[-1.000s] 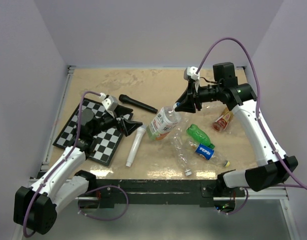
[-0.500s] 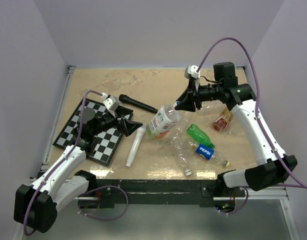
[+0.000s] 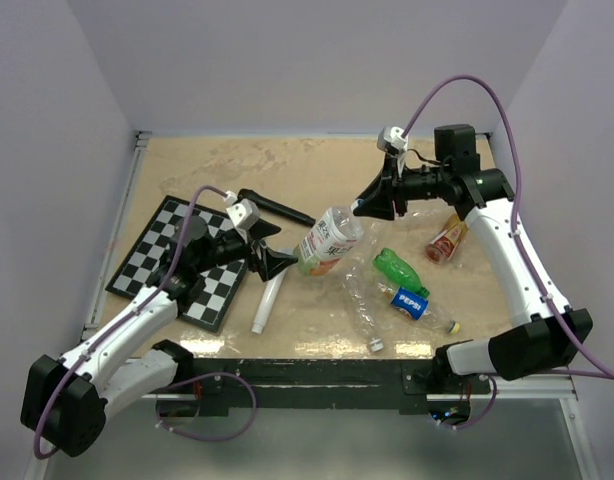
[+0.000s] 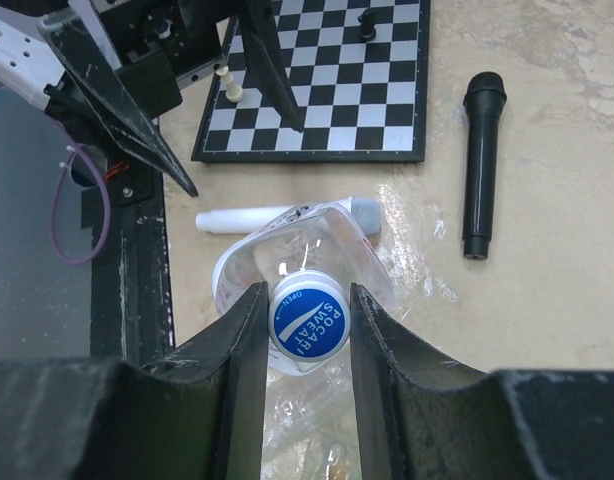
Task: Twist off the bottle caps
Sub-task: Pick up the plastic bottle at the center of the board.
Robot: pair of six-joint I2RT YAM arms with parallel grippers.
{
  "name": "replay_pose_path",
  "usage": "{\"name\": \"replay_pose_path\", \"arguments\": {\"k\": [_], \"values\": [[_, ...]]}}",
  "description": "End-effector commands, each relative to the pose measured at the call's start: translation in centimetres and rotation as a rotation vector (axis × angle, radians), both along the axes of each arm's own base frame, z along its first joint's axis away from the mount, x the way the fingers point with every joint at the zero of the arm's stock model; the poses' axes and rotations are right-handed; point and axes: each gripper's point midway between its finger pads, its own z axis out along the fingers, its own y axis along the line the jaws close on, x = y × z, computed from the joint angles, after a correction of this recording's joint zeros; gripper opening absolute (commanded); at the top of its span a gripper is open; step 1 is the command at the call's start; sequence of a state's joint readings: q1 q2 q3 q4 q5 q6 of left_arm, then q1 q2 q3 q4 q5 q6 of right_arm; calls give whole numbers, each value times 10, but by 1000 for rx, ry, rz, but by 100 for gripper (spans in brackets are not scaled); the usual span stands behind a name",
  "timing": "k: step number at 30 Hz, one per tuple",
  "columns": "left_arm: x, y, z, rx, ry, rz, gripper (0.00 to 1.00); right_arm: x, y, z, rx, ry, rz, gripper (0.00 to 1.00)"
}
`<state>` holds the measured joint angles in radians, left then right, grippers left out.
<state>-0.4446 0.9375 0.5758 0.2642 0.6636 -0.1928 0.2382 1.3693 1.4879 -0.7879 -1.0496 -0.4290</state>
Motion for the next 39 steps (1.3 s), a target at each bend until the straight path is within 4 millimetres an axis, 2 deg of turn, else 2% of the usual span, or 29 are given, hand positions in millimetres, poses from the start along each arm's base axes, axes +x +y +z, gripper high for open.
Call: {"name": "replay_pose_path", "arguments": {"k": [1, 9, 12, 15, 19, 24, 28, 34, 39], "values": [[3, -17, 18, 21, -96, -47, 100, 0, 4, 10, 55, 12, 24, 0], [9, -55, 15, 123, -132, -72, 100, 0, 5, 8, 73, 34, 30, 0], [14, -57, 17, 154, -171, -78, 100, -3, 4, 7, 69, 32, 42, 0], [6, -60, 20, 174, -166, -137, 100, -13, 1, 4, 27, -31, 122, 0], [-10, -59, 32, 160, -151, -250, 100, -20, -4, -7, -45, -136, 256, 0], [-27, -54, 26, 130, -47, -384, 100, -22, -1, -10, -92, -255, 305, 0], [-27, -47, 20, 128, -21, -399, 100, -38, 9, -10, -106, -319, 373, 0], [-24, -42, 13, 160, -147, -385, 100, -54, 21, -14, -114, -341, 437, 0], [-34, -41, 7, 164, -259, -464, 100, -74, 33, -8, -103, -464, 536, 0]]}}
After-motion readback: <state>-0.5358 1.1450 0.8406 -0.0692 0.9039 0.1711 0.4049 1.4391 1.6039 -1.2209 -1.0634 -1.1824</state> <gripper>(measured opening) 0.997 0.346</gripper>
